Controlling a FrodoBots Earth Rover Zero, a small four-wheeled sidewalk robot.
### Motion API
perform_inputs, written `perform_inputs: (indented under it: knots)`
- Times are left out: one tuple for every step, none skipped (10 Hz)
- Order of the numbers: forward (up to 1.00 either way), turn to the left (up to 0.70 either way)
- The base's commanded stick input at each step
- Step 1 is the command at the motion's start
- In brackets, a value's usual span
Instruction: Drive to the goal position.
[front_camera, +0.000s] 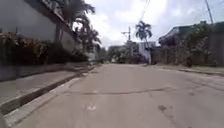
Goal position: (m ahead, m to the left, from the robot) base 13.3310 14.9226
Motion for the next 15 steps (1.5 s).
perform_inputs:
  knots:
    - [0.98,0.00]
    - [0.98,0.00]
    - [0.98,0.00]
    - [0.98,0.00]
    - [0.98,0.00]
    - [0.98,0.00]
    - [0.98,0.00]
    - [0.98,-0.02]
    - [0.98,-0.08]
    - [0.98,-0.17]
    - [0.98,-0.18]
    - [0.98,-0.10]
    - [0.98,-0.03]
    - [0.98,0.00]
    - [0.98,0.00]
